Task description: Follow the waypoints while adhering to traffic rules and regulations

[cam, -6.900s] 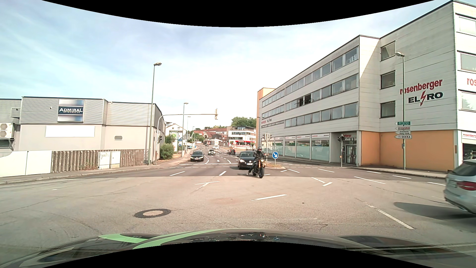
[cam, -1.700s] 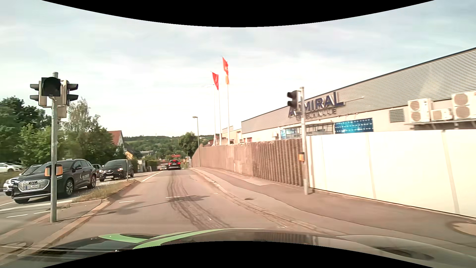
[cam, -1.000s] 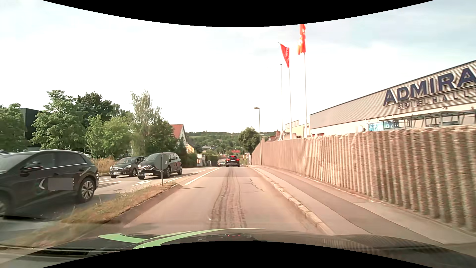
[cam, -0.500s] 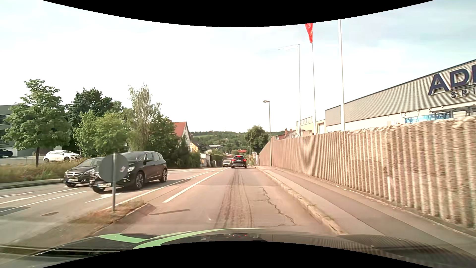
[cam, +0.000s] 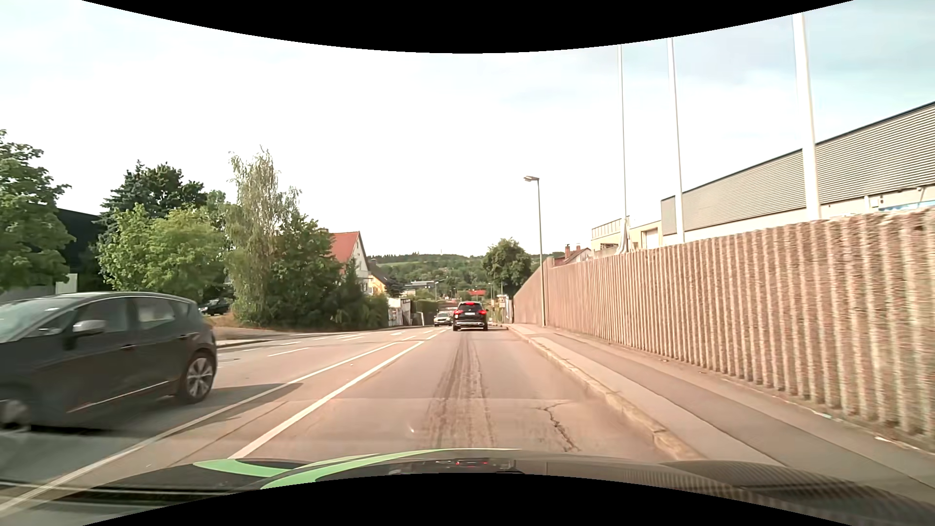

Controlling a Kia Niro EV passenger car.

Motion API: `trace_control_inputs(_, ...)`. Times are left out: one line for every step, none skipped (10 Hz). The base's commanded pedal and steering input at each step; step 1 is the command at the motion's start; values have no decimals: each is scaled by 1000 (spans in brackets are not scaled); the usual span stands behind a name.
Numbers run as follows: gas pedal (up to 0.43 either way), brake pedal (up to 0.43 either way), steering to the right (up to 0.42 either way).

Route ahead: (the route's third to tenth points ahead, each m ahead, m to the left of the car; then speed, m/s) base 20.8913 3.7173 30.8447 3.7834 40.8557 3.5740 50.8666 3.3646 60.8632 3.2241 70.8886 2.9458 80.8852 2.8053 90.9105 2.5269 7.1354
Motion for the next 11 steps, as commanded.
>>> trace_control_inputs(0,232,-6)
trace_control_inputs(0,232,-6)
trace_control_inputs(0,238,-6)
trace_control_inputs(0,250,-4)
trace_control_inputs(0,250,-1)
trace_control_inputs(0,262,1)
trace_control_inputs(0,256,2)
trace_control_inputs(0,262,2)
trace_control_inputs(0,262,3)
trace_control_inputs(0,262,3)
trace_control_inputs(0,262,2)
